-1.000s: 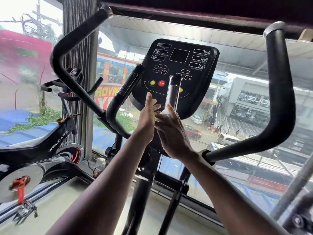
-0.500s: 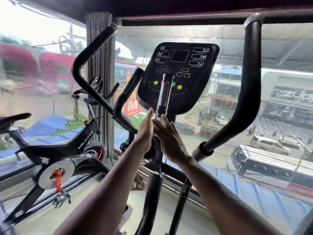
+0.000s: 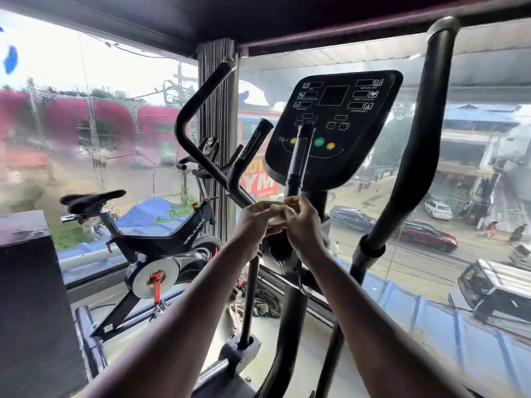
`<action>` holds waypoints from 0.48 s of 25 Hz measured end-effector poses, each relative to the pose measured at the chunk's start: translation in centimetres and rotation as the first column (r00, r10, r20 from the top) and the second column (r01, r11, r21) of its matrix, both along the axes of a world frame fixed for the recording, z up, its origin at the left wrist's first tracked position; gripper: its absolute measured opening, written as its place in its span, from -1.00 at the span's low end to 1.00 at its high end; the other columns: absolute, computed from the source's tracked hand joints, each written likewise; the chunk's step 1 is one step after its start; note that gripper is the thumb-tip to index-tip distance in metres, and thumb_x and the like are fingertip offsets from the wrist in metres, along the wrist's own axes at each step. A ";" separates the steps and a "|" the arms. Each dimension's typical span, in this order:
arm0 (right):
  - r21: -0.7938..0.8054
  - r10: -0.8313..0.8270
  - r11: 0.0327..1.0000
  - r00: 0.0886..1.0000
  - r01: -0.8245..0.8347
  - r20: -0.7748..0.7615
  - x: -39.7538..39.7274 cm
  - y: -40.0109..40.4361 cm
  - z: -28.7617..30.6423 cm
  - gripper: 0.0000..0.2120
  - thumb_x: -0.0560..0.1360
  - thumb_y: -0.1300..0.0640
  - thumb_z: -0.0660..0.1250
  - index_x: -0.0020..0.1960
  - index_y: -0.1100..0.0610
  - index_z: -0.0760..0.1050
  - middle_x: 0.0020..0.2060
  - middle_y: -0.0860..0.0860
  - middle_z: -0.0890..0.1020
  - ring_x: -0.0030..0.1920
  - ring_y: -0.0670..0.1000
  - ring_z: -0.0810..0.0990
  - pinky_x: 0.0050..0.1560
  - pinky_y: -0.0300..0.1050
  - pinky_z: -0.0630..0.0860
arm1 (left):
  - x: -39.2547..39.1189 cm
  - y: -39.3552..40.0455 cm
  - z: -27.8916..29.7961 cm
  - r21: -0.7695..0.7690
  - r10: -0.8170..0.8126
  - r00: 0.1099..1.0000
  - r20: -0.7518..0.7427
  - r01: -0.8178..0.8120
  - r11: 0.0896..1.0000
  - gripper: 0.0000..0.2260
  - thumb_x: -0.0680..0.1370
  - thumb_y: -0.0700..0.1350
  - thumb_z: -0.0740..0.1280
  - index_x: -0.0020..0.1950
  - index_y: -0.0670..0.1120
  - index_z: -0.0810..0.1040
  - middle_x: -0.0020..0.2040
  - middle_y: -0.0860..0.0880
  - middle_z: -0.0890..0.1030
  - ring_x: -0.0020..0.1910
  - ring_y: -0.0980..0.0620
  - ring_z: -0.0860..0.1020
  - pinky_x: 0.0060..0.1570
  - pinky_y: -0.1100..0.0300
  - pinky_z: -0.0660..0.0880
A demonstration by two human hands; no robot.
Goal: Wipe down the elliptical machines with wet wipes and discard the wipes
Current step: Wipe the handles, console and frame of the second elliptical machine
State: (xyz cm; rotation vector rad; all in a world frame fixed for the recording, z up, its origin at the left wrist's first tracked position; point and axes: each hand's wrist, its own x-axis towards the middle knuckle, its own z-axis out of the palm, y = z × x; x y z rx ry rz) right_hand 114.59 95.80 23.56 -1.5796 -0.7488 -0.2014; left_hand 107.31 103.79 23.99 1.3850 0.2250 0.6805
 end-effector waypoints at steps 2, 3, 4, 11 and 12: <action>0.014 0.039 0.999 0.998 -0.038 -0.039 0.1 0.6 0.8 -0.84 0.53 0.18 0.32 -0.07 -0.08 0.47 -0.16 0.01 0.64 -0.20 0.01 0.64 -0.12 0.04 0.61 | -0.4 0.6 0.6 -0.002 0.046 0.999 0.026 -0.046 0.999 -0.91 0.55 -0.26 0.35 -0.14 -0.15 0.60 -0.33 0.02 0.67 -0.35 0.11 0.62 -0.33 0.29 0.53; 0.010 0.067 0.998 0.996 -0.067 -0.058 0.0 0.9 1.3 -0.87 0.54 0.16 0.33 -0.07 -0.07 0.47 -0.18 0.01 0.63 -0.26 -0.01 0.62 -0.18 -0.01 0.58 | -0.4 1.2 0.8 0.005 0.074 0.997 0.035 -0.075 0.997 -0.89 0.54 -0.26 0.35 -0.18 -0.13 0.59 -0.34 0.02 0.65 -0.36 0.10 0.60 -0.36 0.28 0.52; -0.006 0.070 0.998 0.996 -0.070 -0.058 -0.2 1.4 1.6 -0.92 0.55 0.14 0.34 -0.05 -0.03 0.49 -0.17 0.01 0.63 -0.27 -0.04 0.59 -0.20 -0.06 0.53 | -0.4 1.7 1.0 0.006 0.098 0.994 0.040 -0.099 0.995 -0.88 0.55 -0.25 0.35 -0.19 -0.12 0.58 -0.34 0.01 0.63 -0.36 0.10 0.57 -0.38 0.29 0.51; -0.158 -0.043 0.965 0.719 0.211 0.694 -1.0 7.2 3.8 -0.74 0.42 0.07 0.38 0.08 0.11 0.55 0.00 0.06 0.54 0.00 0.06 0.54 0.01 -0.11 0.49 | 0.8 8.8 3.5 -0.289 0.029 0.975 0.219 0.037 0.957 -0.89 0.54 -0.33 0.28 -0.10 -0.20 0.58 -0.39 -0.03 0.64 -0.44 0.10 0.59 -0.41 0.31 0.51; -0.171 -0.019 0.969 0.739 0.180 0.673 -0.7 8.4 4.3 -0.74 0.44 0.00 0.33 0.06 0.12 0.56 -0.03 0.05 0.57 -0.05 0.04 0.56 -0.03 -0.11 0.50 | 1.2 10.1 4.0 -0.282 -0.005 0.971 0.238 0.074 0.957 -0.90 0.53 -0.34 0.29 -0.10 -0.23 0.59 -0.38 -0.06 0.64 -0.44 0.08 0.59 -0.39 0.30 0.52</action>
